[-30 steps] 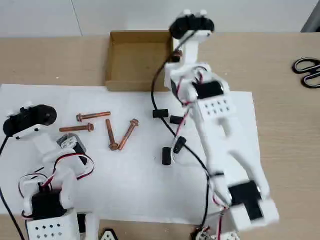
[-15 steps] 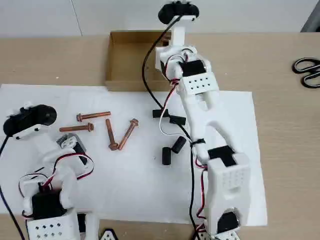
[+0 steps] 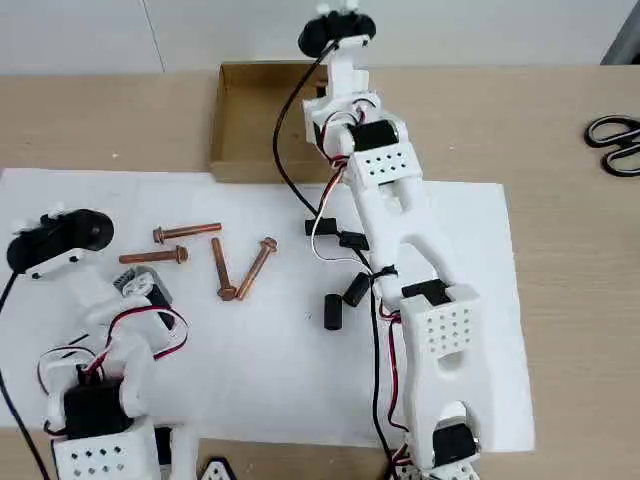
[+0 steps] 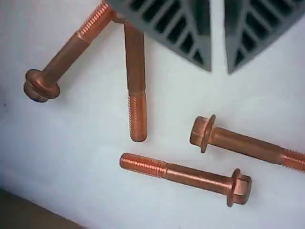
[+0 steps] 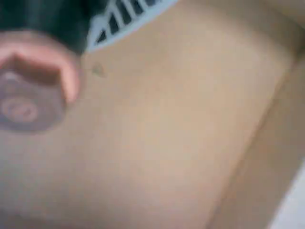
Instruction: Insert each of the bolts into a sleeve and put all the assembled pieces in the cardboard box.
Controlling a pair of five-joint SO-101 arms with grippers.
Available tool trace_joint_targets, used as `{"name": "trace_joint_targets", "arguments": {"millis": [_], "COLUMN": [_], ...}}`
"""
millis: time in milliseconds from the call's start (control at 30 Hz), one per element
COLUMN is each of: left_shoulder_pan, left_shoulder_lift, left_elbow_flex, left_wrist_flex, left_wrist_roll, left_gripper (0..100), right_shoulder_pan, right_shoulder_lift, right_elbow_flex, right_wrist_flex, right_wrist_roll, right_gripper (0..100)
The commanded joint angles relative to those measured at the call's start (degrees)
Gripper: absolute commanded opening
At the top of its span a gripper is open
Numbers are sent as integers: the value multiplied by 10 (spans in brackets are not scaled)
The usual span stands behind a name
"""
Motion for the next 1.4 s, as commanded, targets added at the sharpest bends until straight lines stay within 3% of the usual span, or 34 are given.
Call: {"name": "trace_joint_targets", "arguments": {"millis": [0, 100, 500, 800, 967, 1100, 1367], "left_shoulder_pan": [4, 4, 4, 4, 4, 4, 4], "left_shoulder_lift": [-8, -8, -8, -8, -8, -8, -8], "left_elbow_flex": [-5, -5, -5, -5, -5, -5, -5], "left_wrist_flex": [1, 1, 1, 1, 0, 0, 0], "left_wrist_roll": [4, 2, 1, 2, 3, 3, 2], "left_gripper": [6, 6, 6, 6, 6, 6, 6], "right_shoulder_pan": [-2, -2, 5, 7, 5, 5, 5], "right_shoulder_lift": [-8, 0, -15, -131, -140, -139, -145], "right_elbow_flex": [-39, -39, -40, -50, -50, -47, 19], "right_wrist_flex": [-22, -21, 6, 344, 457, 539, 546], "right_wrist_roll": [6, 5, 4, -29, -25, 47, 232], "right_gripper": [127, 201, 202, 202, 202, 202, 202]}}
